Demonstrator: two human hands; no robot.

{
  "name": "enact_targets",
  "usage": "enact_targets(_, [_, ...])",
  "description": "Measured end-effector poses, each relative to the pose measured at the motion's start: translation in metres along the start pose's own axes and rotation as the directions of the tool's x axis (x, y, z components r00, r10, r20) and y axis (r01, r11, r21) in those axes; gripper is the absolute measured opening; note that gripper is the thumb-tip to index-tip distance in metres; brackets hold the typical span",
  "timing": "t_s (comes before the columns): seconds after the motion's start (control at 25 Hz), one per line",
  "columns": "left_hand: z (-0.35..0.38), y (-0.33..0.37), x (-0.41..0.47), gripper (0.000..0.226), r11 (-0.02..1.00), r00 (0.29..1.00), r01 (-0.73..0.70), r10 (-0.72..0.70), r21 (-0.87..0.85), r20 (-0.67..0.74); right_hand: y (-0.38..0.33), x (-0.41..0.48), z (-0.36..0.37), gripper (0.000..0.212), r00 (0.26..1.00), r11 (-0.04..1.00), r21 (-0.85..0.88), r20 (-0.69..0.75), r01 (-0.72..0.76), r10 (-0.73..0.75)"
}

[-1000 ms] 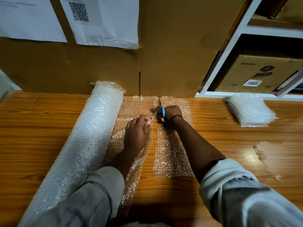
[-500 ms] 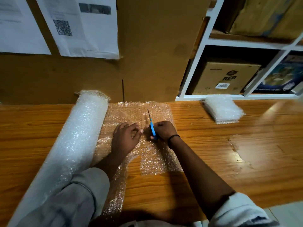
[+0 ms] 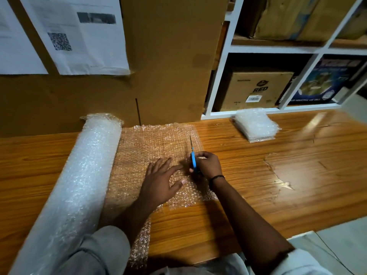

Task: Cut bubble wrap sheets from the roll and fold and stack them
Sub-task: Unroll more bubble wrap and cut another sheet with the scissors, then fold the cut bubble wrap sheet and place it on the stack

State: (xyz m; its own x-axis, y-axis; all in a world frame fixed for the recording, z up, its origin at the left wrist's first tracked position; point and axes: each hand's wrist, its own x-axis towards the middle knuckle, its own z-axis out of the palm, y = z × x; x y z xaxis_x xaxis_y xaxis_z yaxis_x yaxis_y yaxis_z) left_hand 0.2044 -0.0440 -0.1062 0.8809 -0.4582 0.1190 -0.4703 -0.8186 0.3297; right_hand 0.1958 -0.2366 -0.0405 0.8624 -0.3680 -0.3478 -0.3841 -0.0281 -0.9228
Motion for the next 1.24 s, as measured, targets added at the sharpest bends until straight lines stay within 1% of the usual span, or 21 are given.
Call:
enact_targets(0.04, [-0.001, 0.0, -0.001, 0.069, 1.0, 1.0, -0.002, 0.002, -0.005, -0.002, 0.001, 0.001, -0.004, 0.015, 0.998, 0.994, -0.1, -0.056, 0.033, -0.039])
enact_targets(0.08, [-0.001, -0.001, -0.001, 0.068, 1.0, 1.0, -0.006, 0.006, -0.008, -0.005, 0.002, 0.001, -0.01, 0.015, 0.989, 0.968, -0.241, -0.107, 0.072, -0.1])
enact_targets(0.12, [-0.001, 0.0, -0.002, 0.067, 1.0, 1.0, -0.011, 0.011, -0.011, -0.01, 0.003, 0.0, -0.016, 0.017, 0.975, 0.914, -0.394, -0.141, 0.102, -0.17])
enact_targets(0.2, [0.0, 0.001, -0.003, 0.063, 0.999, 0.999, -0.022, 0.021, -0.027, -0.035, 0.007, -0.004, -0.029, 0.022, 0.946, 0.759, -0.635, -0.138, 0.142, -0.293])
enact_targets(0.28, [0.0, 0.002, -0.006, 0.054, 0.994, 0.991, -0.085, 0.077, -0.072, -0.105, 0.01, -0.009, -0.039, 0.023, 0.932, 0.592, -0.791, -0.082, 0.155, -0.353])
enact_targets(0.36, [0.0, 0.002, -0.011, 0.041, 0.965, 0.958, -0.231, 0.203, -0.125, -0.204, 0.01, -0.014, -0.045, 0.023, 0.932, 0.442, -0.886, -0.031, 0.141, -0.361])
enact_targets(0.4, [0.0, 0.002, -0.014, 0.036, 0.941, 0.937, -0.306, 0.27, -0.147, -0.222, 0.009, -0.017, -0.047, 0.023, 0.936, 0.382, -0.916, -0.023, 0.121, -0.351])
enact_targets(0.48, [-0.002, 0.004, -0.018, 0.034, 0.895, 0.906, -0.41, 0.379, -0.174, -0.188, 0.008, -0.02, -0.048, 0.023, 0.945, 0.29, -0.953, -0.015, 0.084, -0.325])
enact_targets(0.56, [-0.005, 0.006, -0.02, 0.04, 0.875, 0.893, -0.449, 0.432, -0.184, -0.125, 0.007, -0.022, -0.048, 0.023, 0.96, 0.218, -0.973, 0.016, 0.079, -0.279])
enact_targets(0.64, [-0.009, 0.007, -0.02, 0.046, 0.876, 0.895, -0.446, 0.439, -0.186, -0.078, 0.009, -0.024, -0.049, 0.024, 0.966, 0.186, -0.979, 0.033, 0.083, -0.257])
enact_targets(0.68, [-0.009, 0.008, -0.02, 0.046, 0.879, 0.898, -0.44, 0.434, -0.185, -0.071, 0.012, -0.025, -0.051, 0.024, 0.96, 0.182, -0.979, 0.044, 0.097, -0.275])
enact_targets(0.72, [-0.009, 0.008, -0.021, 0.044, 0.882, 0.901, -0.434, 0.428, -0.184, -0.073, 0.015, -0.027, -0.052, 0.025, 0.943, 0.18, -0.974, 0.076, 0.14, -0.324])
enact_targets(0.76, [-0.009, 0.009, -0.021, 0.041, 0.885, 0.904, -0.427, 0.419, -0.184, -0.082, 0.021, -0.029, -0.052, 0.025, 0.907, 0.176, -0.959, 0.134, 0.22, -0.399])
enact_targets(0.84, [-0.006, 0.01, -0.023, 0.032, 0.891, 0.915, -0.403, 0.387, -0.208, -0.115, 0.036, -0.037, -0.052, 0.026, 0.792, 0.169, -0.881, 0.294, 0.441, -0.534])
enact_targets(0.88, [-0.006, 0.01, -0.024, 0.027, 0.894, 0.923, -0.383, 0.362, -0.233, -0.131, 0.044, -0.042, -0.051, 0.026, 0.731, 0.162, -0.831, 0.354, 0.532, -0.583])
enact_targets(0.92, [-0.005, 0.011, -0.024, 0.023, 0.895, 0.932, -0.36, 0.334, -0.263, -0.14, 0.052, -0.047, -0.052, 0.026, 0.695, 0.157, -0.793, 0.397, 0.588, -0.599])
enact_targets(0.96, [-0.005, 0.011, -0.025, 0.019, 0.896, 0.942, -0.334, 0.304, -0.294, -0.143, 0.061, -0.05, -0.055, 0.028, 0.683, 0.155, -0.772, 0.426, 0.616, -0.593])
enact_targets(1.0, [-0.004, 0.011, -0.025, 0.017, 0.895, 0.951, -0.308, 0.276, -0.323, -0.14, 0.069, -0.052, -0.059, 0.033, 0.689, 0.158, -0.769, 0.435, 0.619, -0.58])
enact_targets(1.12, [-0.004, 0.011, -0.03, 0.015, 0.889, 0.969, -0.245, 0.215, -0.387, -0.121, 0.086, -0.055, -0.081, 0.05, 0.737, 0.194, -0.816, 0.356, 0.545, -0.575])
enact_targets(1.16, [-0.004, 0.011, -0.032, 0.016, 0.884, 0.973, -0.231, 0.2, -0.406, -0.119, 0.088, -0.057, -0.088, 0.05, 0.746, 0.215, -0.828, 0.315, 0.518, -0.586])
enact_targets(1.24, [-0.007, 0.013, -0.034, 0.017, 0.871, 0.979, -0.203, 0.175, -0.447, -0.104, 0.09, -0.06, -0.098, 0.045, 0.728, 0.229, -0.829, 0.276, 0.511, -0.628])
